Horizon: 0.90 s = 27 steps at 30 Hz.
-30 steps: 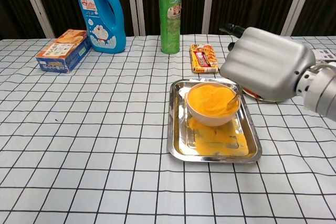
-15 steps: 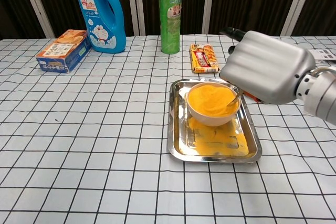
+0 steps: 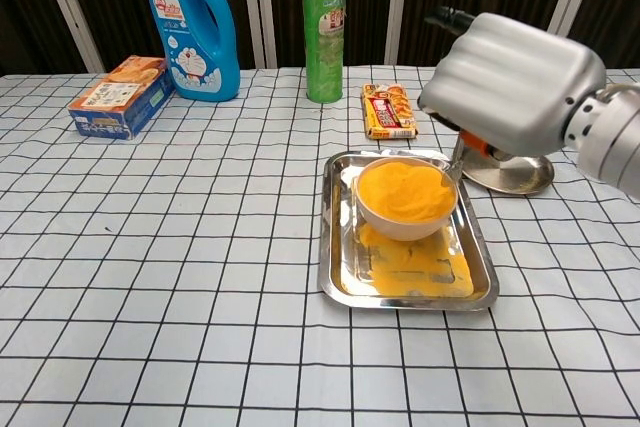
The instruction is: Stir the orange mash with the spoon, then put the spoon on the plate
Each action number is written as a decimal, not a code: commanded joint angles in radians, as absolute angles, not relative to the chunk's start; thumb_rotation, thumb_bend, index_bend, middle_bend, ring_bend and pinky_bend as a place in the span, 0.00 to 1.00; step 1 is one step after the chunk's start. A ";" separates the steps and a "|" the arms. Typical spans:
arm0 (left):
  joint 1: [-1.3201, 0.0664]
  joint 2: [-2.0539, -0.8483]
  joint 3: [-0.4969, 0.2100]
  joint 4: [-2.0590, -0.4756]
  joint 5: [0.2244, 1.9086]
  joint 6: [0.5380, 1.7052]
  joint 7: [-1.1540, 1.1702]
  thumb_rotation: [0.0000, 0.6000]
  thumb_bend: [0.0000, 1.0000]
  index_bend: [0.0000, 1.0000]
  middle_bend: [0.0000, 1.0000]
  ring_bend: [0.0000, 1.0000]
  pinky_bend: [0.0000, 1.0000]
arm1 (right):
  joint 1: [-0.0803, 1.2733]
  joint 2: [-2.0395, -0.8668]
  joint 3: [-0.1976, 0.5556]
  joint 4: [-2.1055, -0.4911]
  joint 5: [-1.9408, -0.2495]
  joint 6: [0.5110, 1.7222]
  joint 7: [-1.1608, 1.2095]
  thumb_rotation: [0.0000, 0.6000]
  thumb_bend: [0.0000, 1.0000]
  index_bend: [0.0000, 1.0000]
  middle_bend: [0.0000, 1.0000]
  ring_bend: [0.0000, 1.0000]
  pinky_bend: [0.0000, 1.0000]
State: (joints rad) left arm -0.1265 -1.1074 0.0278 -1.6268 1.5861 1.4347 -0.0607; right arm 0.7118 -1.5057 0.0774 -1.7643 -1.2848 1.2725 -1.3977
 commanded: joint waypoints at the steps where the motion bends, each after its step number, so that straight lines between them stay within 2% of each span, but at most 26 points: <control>1: -0.127 -1.107 0.028 -1.627 1.586 1.434 -0.061 1.00 0.00 0.00 0.00 0.00 0.00 | 0.715 -1.497 0.097 -1.777 -1.278 1.280 -1.384 1.00 0.74 0.81 0.73 0.42 0.00; 9: -0.127 -1.107 0.028 -1.627 1.586 1.435 -0.061 1.00 0.00 0.00 0.00 0.00 0.00 | 0.714 -1.490 0.097 -1.802 -1.282 1.278 -1.371 1.00 0.74 0.81 0.73 0.42 0.00; 27: -0.127 -1.106 0.028 -1.627 1.586 1.434 -0.065 1.00 0.00 0.00 0.00 0.00 0.00 | 0.689 -1.555 0.083 -1.848 -1.189 1.280 -1.340 1.00 0.76 0.82 0.73 0.42 0.00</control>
